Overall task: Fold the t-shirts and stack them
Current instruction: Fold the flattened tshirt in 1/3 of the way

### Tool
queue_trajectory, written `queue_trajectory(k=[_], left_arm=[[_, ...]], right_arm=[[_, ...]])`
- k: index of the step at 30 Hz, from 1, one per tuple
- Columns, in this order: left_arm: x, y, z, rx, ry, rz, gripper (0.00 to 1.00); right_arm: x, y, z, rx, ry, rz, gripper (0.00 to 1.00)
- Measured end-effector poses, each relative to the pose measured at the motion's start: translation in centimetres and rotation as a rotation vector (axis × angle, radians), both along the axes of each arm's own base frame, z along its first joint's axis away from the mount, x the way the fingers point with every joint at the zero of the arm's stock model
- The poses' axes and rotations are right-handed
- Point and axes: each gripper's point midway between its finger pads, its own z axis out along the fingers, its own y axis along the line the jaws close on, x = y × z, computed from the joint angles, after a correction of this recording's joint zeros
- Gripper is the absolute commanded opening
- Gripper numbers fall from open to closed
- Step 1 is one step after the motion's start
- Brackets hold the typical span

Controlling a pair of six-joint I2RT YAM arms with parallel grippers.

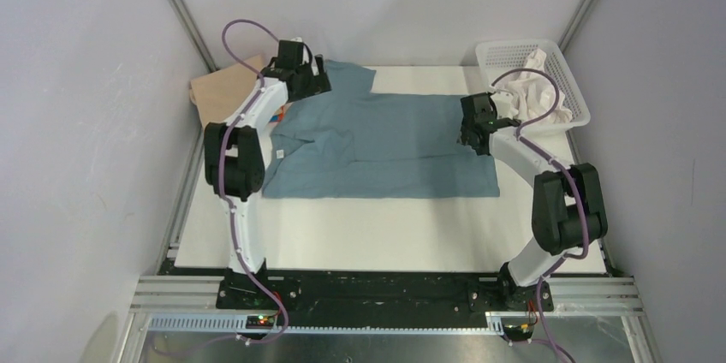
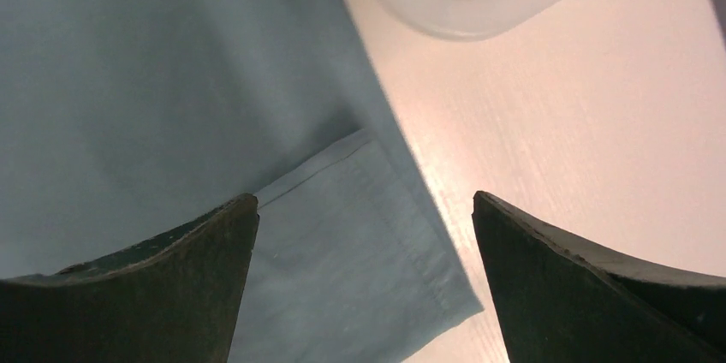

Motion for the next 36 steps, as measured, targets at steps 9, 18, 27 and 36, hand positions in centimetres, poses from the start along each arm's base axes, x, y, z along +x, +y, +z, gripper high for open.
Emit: queue_trajectory(k=[9, 18, 27, 36], left_arm=[[-13.1, -3.7, -0.7, -0.012, 0.12, -0.088, 1.0], [-22.1, -5.9, -8.7, 0.021, 0.313, -0.146, 1.0], [-28.7, -4.2, -10.5, -0.015, 0.297, -0.071, 1.0], [-35.1, -4.5, -10.0, -0.173, 0.234, -0.031, 1.0]], right_arm=[[-1.8, 12.0, -0.1, 0.278, 0.031, 0.347, 1.0], [-5.6, 17.0, -5.6, 0.418, 0.195, 0.439, 1.0], [-12.2, 15.5, -6.5, 0.498, 0.174, 0.427, 0.99], [-21.3, 15.3, -6.5, 0.547, 0.232, 0.466, 0.99]])
